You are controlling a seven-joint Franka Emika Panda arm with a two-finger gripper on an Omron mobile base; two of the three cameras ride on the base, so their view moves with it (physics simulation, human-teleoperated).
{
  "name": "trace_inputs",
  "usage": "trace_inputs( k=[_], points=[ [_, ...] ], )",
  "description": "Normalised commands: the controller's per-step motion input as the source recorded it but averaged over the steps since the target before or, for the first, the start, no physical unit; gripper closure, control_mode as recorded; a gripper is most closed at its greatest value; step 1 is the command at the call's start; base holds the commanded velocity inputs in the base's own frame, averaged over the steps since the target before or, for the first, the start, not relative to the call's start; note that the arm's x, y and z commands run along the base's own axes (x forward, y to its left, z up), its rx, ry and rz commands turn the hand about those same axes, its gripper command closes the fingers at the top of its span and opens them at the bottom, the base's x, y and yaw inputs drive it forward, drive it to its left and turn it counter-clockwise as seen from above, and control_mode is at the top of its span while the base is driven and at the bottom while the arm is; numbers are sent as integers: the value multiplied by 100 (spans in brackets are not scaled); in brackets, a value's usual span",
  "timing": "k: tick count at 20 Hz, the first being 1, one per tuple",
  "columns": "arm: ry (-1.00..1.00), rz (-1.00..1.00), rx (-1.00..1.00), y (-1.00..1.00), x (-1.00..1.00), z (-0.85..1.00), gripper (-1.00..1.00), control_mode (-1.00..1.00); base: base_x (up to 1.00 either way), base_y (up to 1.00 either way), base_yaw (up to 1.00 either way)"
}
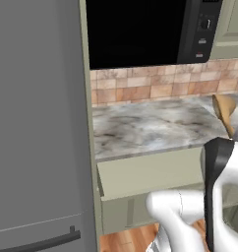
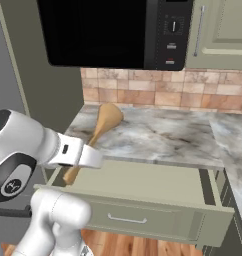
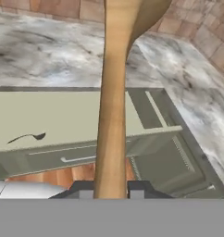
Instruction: Organize the utensils by type. Pick up the wooden spoons from the counter and place them in the open cabinet. Then pick up the metallic utensils from the counter and place them in the open drawer.
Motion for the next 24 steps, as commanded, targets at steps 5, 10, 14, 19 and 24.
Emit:
trace_inputs(
  k=[5, 10, 14, 19, 24],
  points=[
    [-7, 20, -8, 34, 0, -42, 100, -100, 0, 0, 0],
    [0, 26, -10, 65, 22, -49, 100, -100, 0, 0, 0],
    [1, 24, -12, 59, 27, -61, 100, -100, 0, 0, 0],
    [-3, 24, -4, 21, 7, -56, 100, -100, 0, 0, 0],
    [-16, 17, 0, 0, -3, -37, 100, -100, 0, 0, 0]
  ],
)
